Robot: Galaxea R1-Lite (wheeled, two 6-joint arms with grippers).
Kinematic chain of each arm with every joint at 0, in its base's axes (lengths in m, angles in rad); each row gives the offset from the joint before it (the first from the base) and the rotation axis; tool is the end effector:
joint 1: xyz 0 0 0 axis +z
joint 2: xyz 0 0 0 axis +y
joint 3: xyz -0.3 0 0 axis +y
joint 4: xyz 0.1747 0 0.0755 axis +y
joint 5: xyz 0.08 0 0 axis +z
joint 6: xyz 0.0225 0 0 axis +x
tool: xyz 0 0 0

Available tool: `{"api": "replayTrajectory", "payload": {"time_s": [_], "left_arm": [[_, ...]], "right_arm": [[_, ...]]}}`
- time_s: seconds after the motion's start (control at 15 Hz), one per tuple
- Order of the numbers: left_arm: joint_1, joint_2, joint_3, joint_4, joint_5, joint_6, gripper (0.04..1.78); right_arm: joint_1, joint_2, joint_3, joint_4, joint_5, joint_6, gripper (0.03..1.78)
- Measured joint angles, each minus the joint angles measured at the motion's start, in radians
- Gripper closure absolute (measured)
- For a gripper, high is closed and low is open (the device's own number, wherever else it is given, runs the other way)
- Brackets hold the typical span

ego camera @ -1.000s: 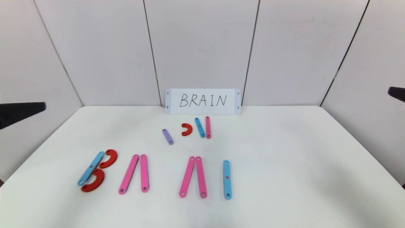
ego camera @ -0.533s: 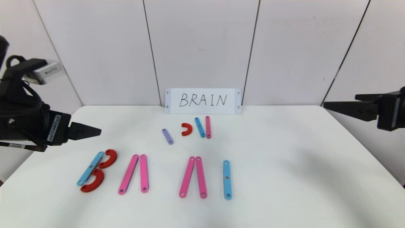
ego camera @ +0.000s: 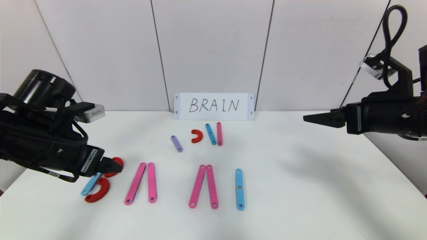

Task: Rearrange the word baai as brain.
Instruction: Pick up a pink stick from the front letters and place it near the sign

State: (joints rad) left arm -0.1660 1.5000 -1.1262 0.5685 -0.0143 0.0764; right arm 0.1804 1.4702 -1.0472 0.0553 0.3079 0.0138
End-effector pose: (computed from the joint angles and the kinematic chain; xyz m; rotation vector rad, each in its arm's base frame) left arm 0.2260 -0.0382 0.2228 0.1420 0.9344 -0.2027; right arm 0.2449 0.0516 0.2489 0.0440 0.4853 0.4756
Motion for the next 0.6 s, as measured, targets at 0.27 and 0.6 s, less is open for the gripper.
{"api": "replayTrajectory", "payload": {"time_s": [0.27,0.6], "left_arm": [[-0.005,0.051,0.099,-0.139,-0.007,0.001,0.08],[-0.016,0.147,0.176,-0.273,-0.009,-0.012,0.08]], "right_arm": [[0.017,0.041,0.012,0.001,0.005,0.001,0.08],[0.016,0.064,0.016,0.001,0.004,0.002,0.08]]}}
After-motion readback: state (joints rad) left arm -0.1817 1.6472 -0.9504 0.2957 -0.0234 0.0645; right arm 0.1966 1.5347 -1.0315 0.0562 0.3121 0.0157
